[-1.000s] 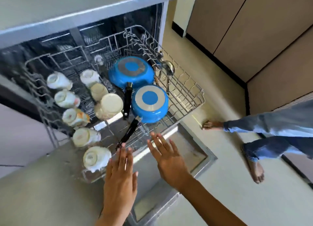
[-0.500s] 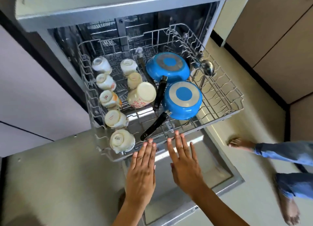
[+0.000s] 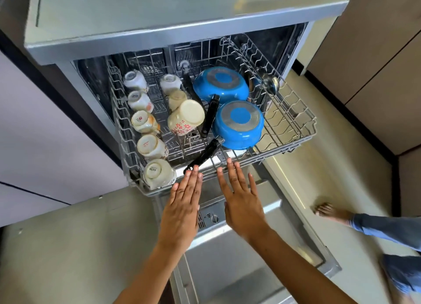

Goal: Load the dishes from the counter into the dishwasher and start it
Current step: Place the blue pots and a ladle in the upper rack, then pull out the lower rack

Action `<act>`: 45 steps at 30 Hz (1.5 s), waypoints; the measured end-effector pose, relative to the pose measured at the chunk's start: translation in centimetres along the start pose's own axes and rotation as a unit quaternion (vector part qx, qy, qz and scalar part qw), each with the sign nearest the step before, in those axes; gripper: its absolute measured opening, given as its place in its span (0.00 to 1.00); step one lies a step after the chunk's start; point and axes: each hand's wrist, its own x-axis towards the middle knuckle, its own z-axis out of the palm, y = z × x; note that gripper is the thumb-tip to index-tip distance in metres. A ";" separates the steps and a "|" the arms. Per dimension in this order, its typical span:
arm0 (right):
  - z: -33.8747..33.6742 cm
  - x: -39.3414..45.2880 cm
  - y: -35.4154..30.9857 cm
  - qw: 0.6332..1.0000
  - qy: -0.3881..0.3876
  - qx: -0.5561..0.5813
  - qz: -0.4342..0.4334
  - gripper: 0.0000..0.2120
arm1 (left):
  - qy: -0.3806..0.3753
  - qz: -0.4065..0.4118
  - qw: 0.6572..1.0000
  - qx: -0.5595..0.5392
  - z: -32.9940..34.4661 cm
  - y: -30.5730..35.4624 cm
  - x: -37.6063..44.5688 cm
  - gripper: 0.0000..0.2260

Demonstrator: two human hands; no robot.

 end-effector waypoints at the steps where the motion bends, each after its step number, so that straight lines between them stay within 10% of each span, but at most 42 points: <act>1: -0.1 0.9 -0.1 1.000 0.001 -0.005 -0.001 0.49 | -0.001 0.001 1.000 0.002 -0.1 -0.6 0.7 0.44; 21: -1.8 20.8 -2.5 0.997 -0.072 -0.031 -0.020 0.41 | -0.040 0.013 0.999 0.012 -3.2 -12.5 16.8 0.42; 45: -1.0 22.5 -0.9 0.997 0.006 0.039 -0.063 0.43 | 0.025 0.056 0.997 0.055 -3.3 -14.3 18.1 0.37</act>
